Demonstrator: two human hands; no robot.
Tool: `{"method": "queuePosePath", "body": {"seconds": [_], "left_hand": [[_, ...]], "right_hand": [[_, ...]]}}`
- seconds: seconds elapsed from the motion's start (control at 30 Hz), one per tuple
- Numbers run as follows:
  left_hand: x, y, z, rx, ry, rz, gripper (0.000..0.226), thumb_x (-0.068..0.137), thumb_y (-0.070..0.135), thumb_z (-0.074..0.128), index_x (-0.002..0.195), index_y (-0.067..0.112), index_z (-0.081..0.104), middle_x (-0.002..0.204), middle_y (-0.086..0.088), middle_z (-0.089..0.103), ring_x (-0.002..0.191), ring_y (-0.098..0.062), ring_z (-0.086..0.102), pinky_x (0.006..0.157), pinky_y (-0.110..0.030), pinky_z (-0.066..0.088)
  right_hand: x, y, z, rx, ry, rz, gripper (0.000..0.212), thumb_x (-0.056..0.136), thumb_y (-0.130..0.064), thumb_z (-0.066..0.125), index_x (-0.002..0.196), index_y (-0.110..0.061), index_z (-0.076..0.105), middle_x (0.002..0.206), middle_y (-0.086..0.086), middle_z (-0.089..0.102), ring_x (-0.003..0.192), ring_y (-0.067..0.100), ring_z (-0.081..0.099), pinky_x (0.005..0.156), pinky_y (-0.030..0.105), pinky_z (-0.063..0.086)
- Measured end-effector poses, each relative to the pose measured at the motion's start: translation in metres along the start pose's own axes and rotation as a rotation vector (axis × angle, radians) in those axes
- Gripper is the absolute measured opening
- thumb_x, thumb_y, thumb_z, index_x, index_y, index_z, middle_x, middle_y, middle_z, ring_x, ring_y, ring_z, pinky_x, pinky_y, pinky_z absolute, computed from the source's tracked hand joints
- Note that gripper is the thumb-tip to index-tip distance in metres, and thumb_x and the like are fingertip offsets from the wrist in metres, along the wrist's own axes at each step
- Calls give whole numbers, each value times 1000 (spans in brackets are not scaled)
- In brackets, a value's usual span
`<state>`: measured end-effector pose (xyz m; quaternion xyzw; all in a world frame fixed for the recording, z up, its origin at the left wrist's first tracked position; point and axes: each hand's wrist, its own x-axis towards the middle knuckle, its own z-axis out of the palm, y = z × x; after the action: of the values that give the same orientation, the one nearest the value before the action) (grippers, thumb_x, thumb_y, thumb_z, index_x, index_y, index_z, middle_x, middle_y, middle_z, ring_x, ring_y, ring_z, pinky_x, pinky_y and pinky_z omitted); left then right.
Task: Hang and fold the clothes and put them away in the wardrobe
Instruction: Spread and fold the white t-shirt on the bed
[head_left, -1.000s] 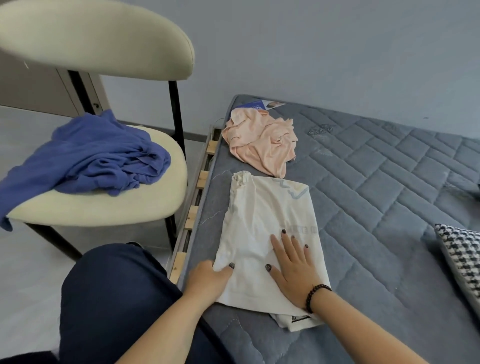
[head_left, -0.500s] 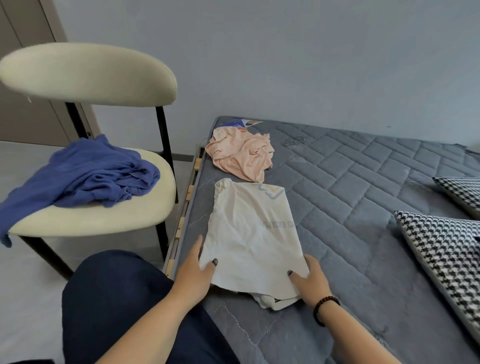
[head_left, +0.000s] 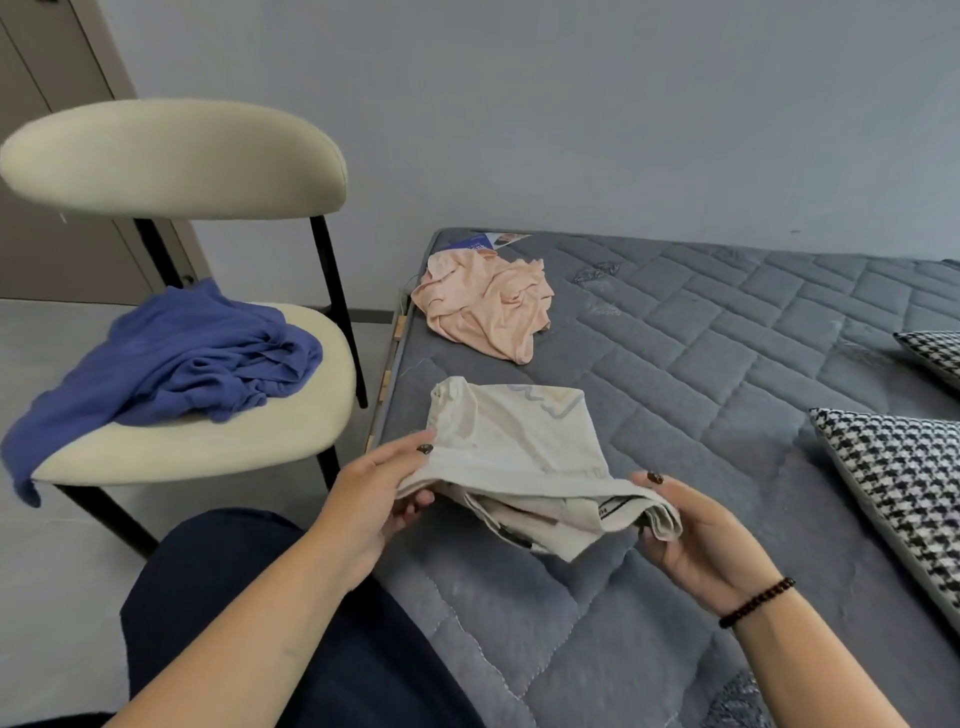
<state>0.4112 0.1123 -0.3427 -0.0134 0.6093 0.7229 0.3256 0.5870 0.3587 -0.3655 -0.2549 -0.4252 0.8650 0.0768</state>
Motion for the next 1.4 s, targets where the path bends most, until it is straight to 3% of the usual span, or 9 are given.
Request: {"method": "queuePosePath", "body": {"seconds": [0.13,0.27,0.43,0.53,0.63,0.83,1.07,1.23,1.4], "left_hand": [[42,21,14,-186,5,-49,16,94,9,53,99,9,68,76,-7,74,55,-7,66,46,-15,45],[89,34,23,-242,1,-120,17,91,9,53,99,5,67,85,-11,75,68,-13,72,51,-17,48],[145,35,29,-205,16,-136,16,91,10,56,100,4,66,99,-12,74,87,-17,72,73,-24,53],[165,15,32,129,-4,-53,29,88,8,62,117,7,58,116,-4,64,95,-9,65,79,-23,51],[164,-18,31,528,-64,123,81,90,18,62,152,23,9,140,13,40,126,-2,43,103,-26,35],[163,-64,21,1000,116,290,82,90,59,40,153,26,-1,160,10,-1,144,-14,4,118,-38,10],[170,-58,14,716,150,206,99,65,71,66,142,22,27,133,6,48,122,-16,46,99,-42,44],[169,-46,10,467,102,-63,55,63,49,85,105,17,67,100,8,73,90,-10,69,79,-33,57],[148,-37,6,188,-9,-180,39,68,24,87,102,16,71,94,3,76,88,-16,72,78,-32,58]], "right_hand": [[37,-21,13,33,-47,-54,70,49,-27,91,112,-8,67,117,12,68,107,28,66,69,30,60],[91,-33,19,-197,126,-79,36,84,-11,64,120,-9,60,119,1,68,105,21,67,75,27,58],[157,-27,10,-338,344,-94,18,87,-12,65,104,-6,64,105,6,72,97,18,69,74,26,58],[182,-10,9,-541,425,-69,35,86,-12,66,117,-5,54,111,4,69,97,15,66,85,32,56],[187,12,18,-914,434,-223,59,88,-18,62,137,-18,30,115,-12,55,102,7,55,94,29,45],[183,68,18,-1664,445,-419,77,86,-59,14,150,-15,21,157,-2,17,146,18,9,120,33,1],[191,69,25,-1559,765,-281,88,86,-67,31,150,-10,13,158,11,8,144,29,11,115,43,13],[184,42,24,-1260,821,-151,94,72,-60,69,141,-11,29,138,11,38,121,30,40,98,43,37],[172,14,8,-951,671,58,59,69,-44,79,111,-12,53,107,2,61,90,20,57,73,33,47]]}}
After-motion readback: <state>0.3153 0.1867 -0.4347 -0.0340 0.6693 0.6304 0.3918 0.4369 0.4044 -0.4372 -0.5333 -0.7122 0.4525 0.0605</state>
